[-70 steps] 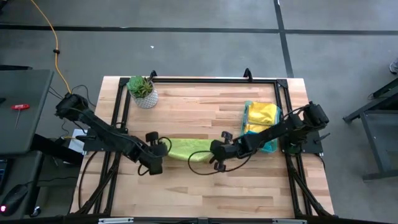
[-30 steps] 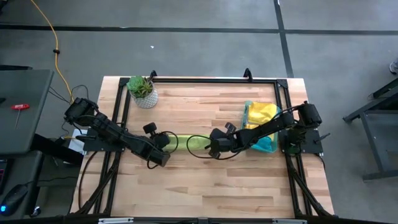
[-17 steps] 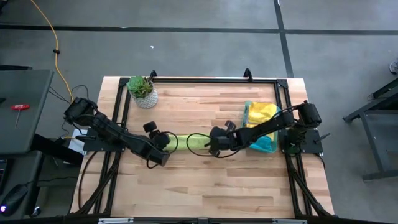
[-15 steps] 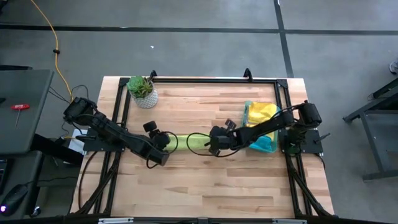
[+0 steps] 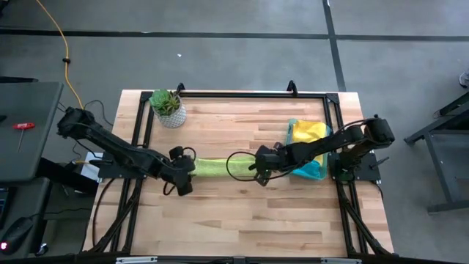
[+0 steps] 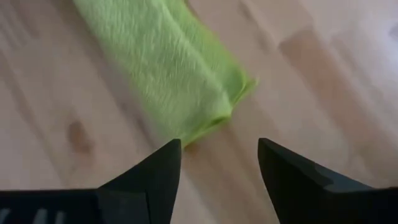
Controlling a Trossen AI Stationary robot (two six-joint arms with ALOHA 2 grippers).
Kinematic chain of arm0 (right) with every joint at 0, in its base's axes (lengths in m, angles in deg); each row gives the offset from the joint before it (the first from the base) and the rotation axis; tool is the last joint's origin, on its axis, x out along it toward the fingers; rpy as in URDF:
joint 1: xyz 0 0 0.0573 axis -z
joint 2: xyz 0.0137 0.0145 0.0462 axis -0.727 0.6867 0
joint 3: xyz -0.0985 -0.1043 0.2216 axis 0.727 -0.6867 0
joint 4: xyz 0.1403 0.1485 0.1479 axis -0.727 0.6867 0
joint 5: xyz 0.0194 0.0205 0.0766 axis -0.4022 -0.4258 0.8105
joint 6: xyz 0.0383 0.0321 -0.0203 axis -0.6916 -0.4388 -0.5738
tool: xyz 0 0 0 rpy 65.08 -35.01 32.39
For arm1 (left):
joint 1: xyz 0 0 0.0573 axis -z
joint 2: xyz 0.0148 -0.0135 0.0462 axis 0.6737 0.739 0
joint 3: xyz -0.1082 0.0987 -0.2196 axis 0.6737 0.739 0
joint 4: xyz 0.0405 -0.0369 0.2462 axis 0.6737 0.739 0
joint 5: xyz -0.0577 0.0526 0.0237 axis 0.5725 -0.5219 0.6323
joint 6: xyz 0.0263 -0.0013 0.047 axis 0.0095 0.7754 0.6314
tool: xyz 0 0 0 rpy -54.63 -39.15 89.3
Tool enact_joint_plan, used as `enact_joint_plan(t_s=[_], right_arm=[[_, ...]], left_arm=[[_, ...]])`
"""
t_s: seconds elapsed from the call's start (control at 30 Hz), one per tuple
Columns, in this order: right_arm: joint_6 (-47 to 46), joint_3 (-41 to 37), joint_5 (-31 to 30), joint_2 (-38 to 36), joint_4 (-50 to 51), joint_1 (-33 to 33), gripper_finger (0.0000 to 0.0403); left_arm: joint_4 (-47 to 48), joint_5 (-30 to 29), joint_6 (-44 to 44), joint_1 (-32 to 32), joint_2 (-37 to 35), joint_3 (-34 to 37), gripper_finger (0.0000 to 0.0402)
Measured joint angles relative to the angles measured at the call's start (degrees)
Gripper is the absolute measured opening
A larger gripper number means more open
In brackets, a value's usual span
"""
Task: Fold microfiber towels
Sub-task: Fold the green microfiber cloth
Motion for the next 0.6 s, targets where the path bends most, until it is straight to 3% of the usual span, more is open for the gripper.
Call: enact_joint_plan(t_s=[0.1, 0.43, 0.6], right_arm=[[-4.52, 0.0, 3.71, -0.34, 1.47, 0.01, 0.0206], [-12.5, 0.01, 5.58, 0.47, -1.15, 2.96, 0.0206], [-15.66, -0.02, 7.53, 2.24, -2.39, 4.42, 0.0206]], left_arm=[[-3.14, 4.09, -2.2, -0.72, -3.57, 3.78, 0.016], [-3.41, -4.05, -18.16, -0.93, -9.92, 12.75, 0.0159], [-3.34, -3.22, -21.1, -0.93, -9.93, 15.4, 0.0159]])
